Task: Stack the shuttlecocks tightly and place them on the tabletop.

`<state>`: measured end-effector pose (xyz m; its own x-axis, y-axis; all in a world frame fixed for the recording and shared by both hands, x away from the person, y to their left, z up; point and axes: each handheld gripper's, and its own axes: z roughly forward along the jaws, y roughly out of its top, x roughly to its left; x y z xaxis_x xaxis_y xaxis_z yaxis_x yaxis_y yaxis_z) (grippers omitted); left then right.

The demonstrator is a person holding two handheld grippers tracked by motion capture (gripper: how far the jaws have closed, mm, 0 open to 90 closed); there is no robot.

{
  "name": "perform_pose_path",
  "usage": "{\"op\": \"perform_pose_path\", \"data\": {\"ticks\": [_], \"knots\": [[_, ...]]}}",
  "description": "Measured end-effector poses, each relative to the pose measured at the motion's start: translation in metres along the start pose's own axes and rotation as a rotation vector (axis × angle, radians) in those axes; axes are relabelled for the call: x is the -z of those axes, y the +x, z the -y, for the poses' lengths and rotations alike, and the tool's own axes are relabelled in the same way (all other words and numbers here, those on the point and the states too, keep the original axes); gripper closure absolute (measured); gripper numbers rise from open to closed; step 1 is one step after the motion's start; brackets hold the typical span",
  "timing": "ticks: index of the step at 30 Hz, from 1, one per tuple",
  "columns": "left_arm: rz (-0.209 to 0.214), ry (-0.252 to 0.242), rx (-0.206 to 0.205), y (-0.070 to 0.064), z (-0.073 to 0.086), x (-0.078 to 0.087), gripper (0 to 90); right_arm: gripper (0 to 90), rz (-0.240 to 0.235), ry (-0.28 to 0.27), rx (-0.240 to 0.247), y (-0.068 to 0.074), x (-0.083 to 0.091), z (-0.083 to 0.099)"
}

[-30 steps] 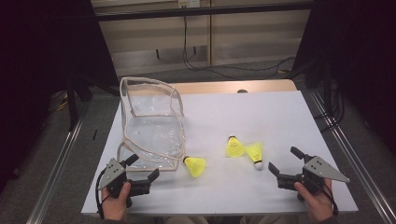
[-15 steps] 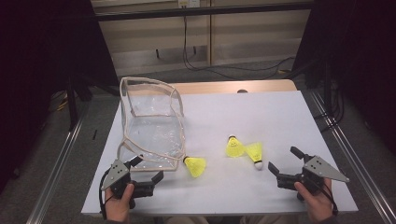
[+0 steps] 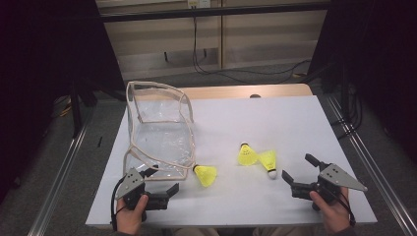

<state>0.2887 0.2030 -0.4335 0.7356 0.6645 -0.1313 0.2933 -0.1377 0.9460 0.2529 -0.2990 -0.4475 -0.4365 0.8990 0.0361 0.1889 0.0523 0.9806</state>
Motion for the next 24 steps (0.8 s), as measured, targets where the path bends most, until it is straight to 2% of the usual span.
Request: {"op": "perform_pose_path", "data": {"ticks": [3, 4, 10, 20, 24], "knots": [[0.019, 0.003, 0.003, -0.005, -0.001, -0.003, 1.5, 1.0, 0.001, 0.000, 0.004, 0.000, 0.000, 0.000], [0.029, 0.011, -0.008, -0.006, -0.001, -0.006, 1.5, 1.1, 0.001, 0.002, 0.003, 0.000, 0.000, 0.000], [0.051, 0.021, -0.003, -0.010, -0.002, -0.012, 1.6, 1.1, -0.001, 0.000, 0.003, 0.001, -0.001, 0.000], [0.063, 0.036, 0.004, -0.015, -0.003, -0.016, 1.3, 1.1, -0.002, 0.000, 0.003, 0.001, -0.001, 0.000], [0.075, 0.059, -0.002, -0.016, -0.002, -0.017, 1.7, 1.1, -0.004, -0.001, 0.003, 0.001, -0.001, -0.001]]}}
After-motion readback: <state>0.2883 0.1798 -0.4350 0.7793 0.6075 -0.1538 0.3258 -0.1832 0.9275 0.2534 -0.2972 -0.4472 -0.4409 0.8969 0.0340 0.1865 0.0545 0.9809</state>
